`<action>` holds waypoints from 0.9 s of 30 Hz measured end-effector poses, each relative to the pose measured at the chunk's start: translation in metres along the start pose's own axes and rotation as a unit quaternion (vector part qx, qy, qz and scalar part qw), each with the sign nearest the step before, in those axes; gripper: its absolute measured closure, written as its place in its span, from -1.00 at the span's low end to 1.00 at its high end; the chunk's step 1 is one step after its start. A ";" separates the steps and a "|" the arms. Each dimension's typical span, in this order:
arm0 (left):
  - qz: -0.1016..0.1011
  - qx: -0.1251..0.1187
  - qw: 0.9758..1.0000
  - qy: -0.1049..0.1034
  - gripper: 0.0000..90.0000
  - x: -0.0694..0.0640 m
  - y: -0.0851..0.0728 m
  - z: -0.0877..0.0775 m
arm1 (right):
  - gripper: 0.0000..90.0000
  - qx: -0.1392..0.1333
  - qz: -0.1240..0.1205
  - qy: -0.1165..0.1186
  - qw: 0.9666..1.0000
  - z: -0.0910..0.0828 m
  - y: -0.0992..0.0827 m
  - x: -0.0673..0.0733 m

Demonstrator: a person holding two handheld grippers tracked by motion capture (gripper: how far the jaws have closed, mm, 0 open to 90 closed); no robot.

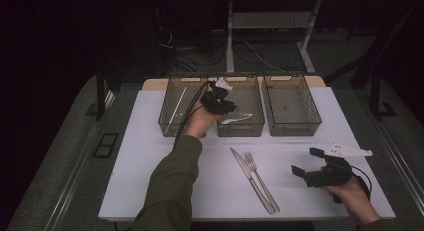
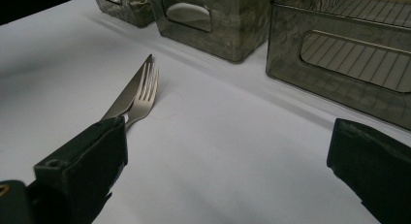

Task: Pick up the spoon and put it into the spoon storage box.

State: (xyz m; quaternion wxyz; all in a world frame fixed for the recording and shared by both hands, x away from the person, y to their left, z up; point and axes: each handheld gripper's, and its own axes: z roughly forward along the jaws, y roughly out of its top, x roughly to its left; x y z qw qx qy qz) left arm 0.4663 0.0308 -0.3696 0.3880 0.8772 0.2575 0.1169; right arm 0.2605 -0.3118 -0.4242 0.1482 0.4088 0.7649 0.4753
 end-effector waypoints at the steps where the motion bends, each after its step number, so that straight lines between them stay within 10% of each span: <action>1: -0.004 -0.003 1.000 -0.001 0.65 0.000 0.000 -0.002 | -0.98 0.000 0.000 0.000 1.000 0.000 0.000 0.000; 14: -0.017 -0.048 0.998 -0.033 0.10 -0.012 0.001 -0.041 | -0.98 0.000 -0.001 -0.001 1.000 0.001 0.000 0.000; 27: -0.026 -0.072 0.996 -0.053 -0.14 -0.036 -0.035 -0.076 | -0.98 0.003 -0.003 -0.002 1.000 0.002 0.000 0.001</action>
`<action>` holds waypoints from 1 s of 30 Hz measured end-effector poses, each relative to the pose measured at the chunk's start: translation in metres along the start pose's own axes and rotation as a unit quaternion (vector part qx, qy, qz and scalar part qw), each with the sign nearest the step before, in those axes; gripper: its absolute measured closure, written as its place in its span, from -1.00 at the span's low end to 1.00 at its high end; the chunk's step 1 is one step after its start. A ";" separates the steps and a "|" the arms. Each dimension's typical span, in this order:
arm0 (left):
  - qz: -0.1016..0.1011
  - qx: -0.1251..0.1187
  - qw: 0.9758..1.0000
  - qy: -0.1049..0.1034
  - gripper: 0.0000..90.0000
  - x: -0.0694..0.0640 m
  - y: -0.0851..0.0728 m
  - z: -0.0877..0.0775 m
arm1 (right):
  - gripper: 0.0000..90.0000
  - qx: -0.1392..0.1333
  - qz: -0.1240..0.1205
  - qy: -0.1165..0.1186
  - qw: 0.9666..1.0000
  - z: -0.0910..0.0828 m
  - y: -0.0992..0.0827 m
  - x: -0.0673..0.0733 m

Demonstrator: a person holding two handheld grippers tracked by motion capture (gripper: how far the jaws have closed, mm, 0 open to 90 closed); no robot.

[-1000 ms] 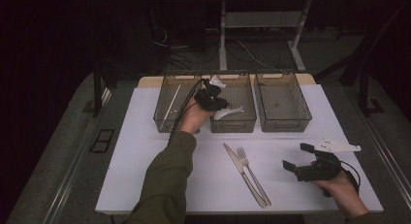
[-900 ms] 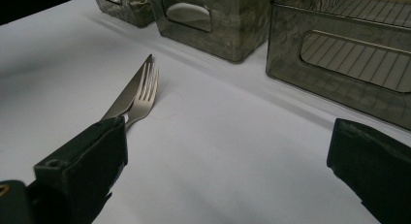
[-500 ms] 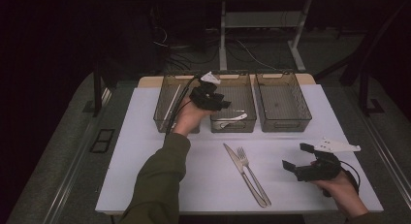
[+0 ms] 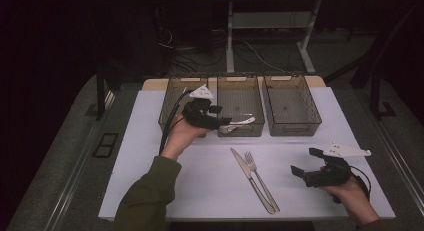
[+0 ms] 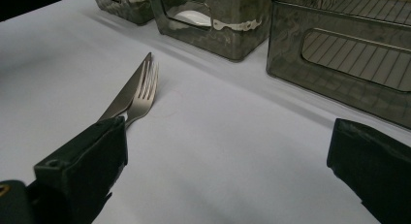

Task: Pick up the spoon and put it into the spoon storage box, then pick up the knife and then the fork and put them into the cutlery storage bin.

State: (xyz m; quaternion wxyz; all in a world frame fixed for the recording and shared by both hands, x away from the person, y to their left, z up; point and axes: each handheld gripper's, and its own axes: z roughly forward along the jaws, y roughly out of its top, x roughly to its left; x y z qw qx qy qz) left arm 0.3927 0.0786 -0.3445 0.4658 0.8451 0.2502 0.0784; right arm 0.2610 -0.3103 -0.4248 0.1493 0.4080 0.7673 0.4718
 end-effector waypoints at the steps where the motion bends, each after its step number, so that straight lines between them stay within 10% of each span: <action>1: 0.002 0.000 1.000 0.002 -0.15 -0.001 -0.003 -0.002 | -0.98 0.000 0.000 0.000 1.000 0.000 0.000 0.000; 14: -0.009 -0.014 1.000 0.027 -0.56 -0.022 -0.055 -0.022 | -0.97 0.017 0.008 0.016 1.000 -0.003 0.005 -0.001; 30: -0.016 -0.018 0.999 0.034 -0.97 -0.044 -0.114 -0.050 | 0.14 0.037 0.011 0.054 0.998 -0.004 0.009 0.006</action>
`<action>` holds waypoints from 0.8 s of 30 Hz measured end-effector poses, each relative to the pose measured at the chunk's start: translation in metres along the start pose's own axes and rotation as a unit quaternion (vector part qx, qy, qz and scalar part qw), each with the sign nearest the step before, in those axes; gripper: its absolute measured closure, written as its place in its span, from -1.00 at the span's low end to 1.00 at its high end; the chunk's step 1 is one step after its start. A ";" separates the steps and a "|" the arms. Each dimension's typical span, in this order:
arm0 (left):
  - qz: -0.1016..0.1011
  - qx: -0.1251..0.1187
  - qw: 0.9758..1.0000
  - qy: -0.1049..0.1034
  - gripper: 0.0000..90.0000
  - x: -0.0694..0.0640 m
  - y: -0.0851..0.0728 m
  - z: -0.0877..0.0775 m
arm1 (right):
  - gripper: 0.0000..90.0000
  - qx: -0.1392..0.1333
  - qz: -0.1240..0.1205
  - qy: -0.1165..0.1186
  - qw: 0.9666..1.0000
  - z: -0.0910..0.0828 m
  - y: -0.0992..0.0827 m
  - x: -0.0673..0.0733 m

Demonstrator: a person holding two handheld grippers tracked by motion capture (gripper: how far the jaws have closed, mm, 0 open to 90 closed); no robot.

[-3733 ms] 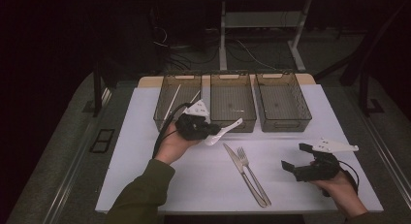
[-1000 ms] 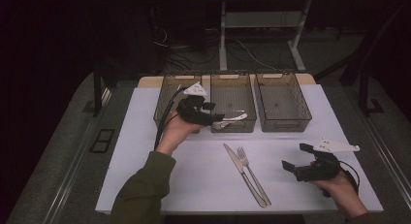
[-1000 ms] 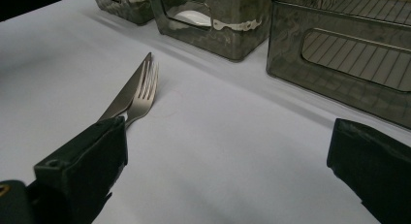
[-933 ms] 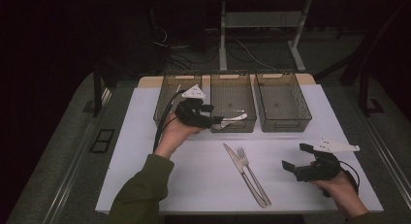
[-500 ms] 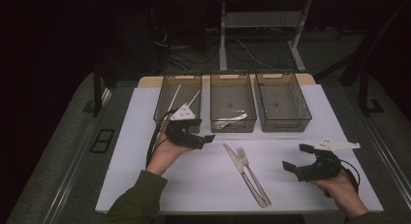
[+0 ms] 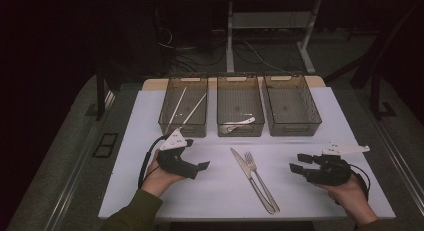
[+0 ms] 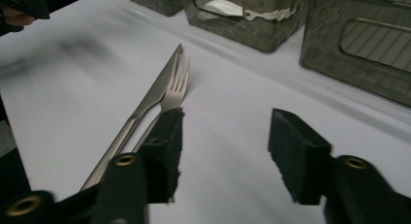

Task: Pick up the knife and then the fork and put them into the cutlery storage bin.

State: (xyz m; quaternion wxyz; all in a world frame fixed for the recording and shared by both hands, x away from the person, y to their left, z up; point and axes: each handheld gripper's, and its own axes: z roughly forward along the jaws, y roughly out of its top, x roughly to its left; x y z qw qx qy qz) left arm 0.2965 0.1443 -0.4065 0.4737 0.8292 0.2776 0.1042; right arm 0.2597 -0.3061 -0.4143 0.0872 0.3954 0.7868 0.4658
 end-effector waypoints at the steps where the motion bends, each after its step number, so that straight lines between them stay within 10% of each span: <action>1: -0.001 0.001 1.000 0.002 -0.99 -0.001 -0.003 -0.002 | 0.22 0.002 -0.002 0.004 1.000 0.001 0.000 0.001; 11: -0.010 -0.010 1.000 -0.009 -1.00 -0.015 -0.021 -0.017 | 0.98 0.028 -0.038 0.031 0.998 0.011 0.006 0.014; 24: -0.003 0.000 1.000 -0.019 -1.00 -0.019 -0.028 -0.013 | 0.99 0.092 -0.082 0.066 0.990 0.055 0.014 0.051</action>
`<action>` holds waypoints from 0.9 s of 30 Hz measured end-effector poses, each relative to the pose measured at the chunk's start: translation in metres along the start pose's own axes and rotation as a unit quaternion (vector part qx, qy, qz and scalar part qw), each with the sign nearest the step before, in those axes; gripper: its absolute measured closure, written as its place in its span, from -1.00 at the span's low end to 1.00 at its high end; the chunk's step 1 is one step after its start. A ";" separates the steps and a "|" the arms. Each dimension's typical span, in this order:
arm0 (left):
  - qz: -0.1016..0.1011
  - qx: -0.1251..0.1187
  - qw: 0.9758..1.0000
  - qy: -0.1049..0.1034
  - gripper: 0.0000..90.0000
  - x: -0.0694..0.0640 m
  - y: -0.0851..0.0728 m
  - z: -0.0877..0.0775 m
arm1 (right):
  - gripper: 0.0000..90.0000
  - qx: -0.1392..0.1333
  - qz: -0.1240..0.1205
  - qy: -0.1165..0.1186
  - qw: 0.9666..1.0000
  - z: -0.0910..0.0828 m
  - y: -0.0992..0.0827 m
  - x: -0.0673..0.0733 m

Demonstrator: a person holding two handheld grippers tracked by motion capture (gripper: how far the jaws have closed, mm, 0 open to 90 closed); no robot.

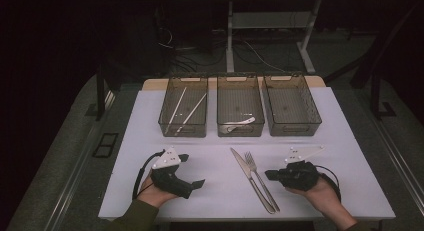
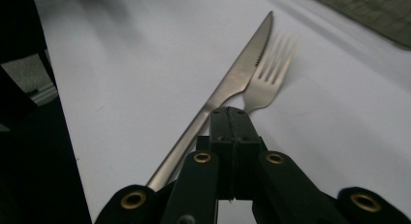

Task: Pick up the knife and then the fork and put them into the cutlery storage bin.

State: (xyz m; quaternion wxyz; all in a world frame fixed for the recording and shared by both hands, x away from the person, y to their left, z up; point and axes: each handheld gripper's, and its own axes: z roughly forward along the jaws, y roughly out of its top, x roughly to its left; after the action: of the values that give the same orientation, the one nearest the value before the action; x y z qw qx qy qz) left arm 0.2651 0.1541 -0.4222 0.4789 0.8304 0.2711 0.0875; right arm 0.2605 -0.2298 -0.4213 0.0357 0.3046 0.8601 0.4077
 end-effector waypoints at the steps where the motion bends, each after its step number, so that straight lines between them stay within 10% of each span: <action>1: 0.000 -0.001 1.000 0.000 -1.00 0.000 0.000 0.000 | 0.99 0.007 -0.004 0.000 1.000 0.002 0.000 0.002; 27: 0.001 0.006 1.000 -0.005 -1.00 0.001 0.000 0.001 | 0.99 0.095 -0.043 -0.016 0.994 0.022 -0.011 0.032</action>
State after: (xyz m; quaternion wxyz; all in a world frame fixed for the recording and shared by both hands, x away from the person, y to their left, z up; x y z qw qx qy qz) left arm 0.2663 0.1536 -0.4232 0.4753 0.8339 0.2683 0.0821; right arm 0.2355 -0.2026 -0.4382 0.0378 0.2756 0.9067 0.3170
